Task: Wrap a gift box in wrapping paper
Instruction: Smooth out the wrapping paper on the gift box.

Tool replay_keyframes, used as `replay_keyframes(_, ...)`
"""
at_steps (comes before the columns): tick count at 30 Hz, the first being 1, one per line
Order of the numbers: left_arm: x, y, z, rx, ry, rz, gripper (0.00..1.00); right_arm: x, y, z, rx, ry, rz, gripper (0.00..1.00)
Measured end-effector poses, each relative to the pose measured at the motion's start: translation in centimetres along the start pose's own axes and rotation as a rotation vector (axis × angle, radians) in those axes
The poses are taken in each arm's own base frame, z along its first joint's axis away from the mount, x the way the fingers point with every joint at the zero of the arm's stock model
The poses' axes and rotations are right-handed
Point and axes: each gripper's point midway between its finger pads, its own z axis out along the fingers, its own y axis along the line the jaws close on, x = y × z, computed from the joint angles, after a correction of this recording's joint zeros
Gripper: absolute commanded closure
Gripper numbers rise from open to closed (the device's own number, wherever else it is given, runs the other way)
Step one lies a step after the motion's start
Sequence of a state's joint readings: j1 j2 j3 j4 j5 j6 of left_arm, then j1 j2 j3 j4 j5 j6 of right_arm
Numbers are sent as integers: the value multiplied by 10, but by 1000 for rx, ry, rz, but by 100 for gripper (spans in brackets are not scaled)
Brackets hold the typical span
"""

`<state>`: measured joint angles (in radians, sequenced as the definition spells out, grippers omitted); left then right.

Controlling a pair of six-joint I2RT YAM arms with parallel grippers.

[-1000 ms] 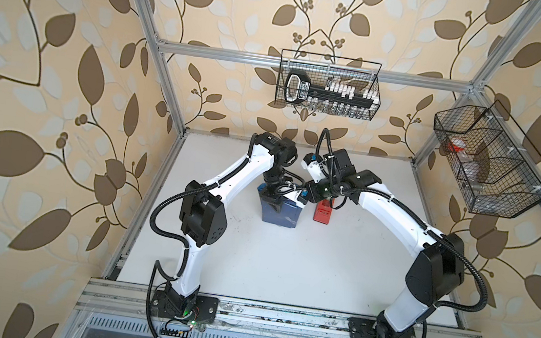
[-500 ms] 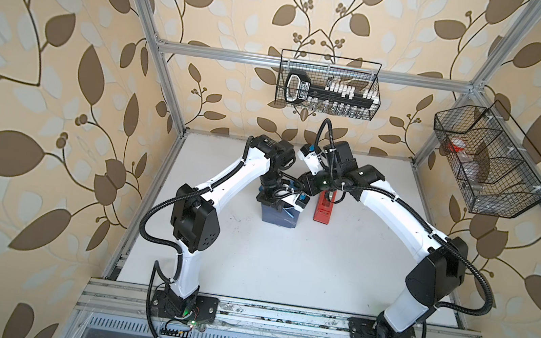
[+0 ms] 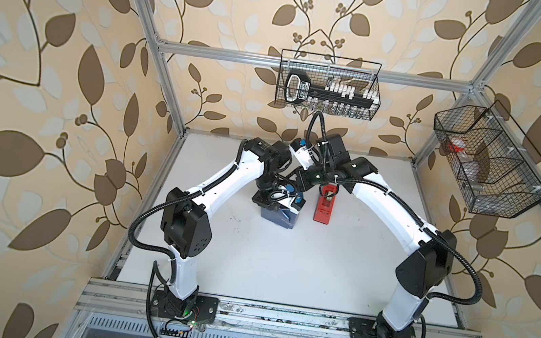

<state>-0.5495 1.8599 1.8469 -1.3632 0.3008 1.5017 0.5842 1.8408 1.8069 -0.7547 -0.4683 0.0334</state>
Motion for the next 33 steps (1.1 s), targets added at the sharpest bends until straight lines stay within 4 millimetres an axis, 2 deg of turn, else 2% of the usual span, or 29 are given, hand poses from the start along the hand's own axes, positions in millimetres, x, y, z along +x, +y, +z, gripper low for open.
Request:
replay_keyframes(7,1,-2,2,-22,-1,13,100,36,-21,33,58,179,16,98)
replay_keyframes(14,-5,12,-4,-104,-21,26,100,72,-20,61,98,329,-7,97)
replay_keyframes(33,-3,11,-4,-102,-18,-3,100,73,-28,68,143,361,-59,96)
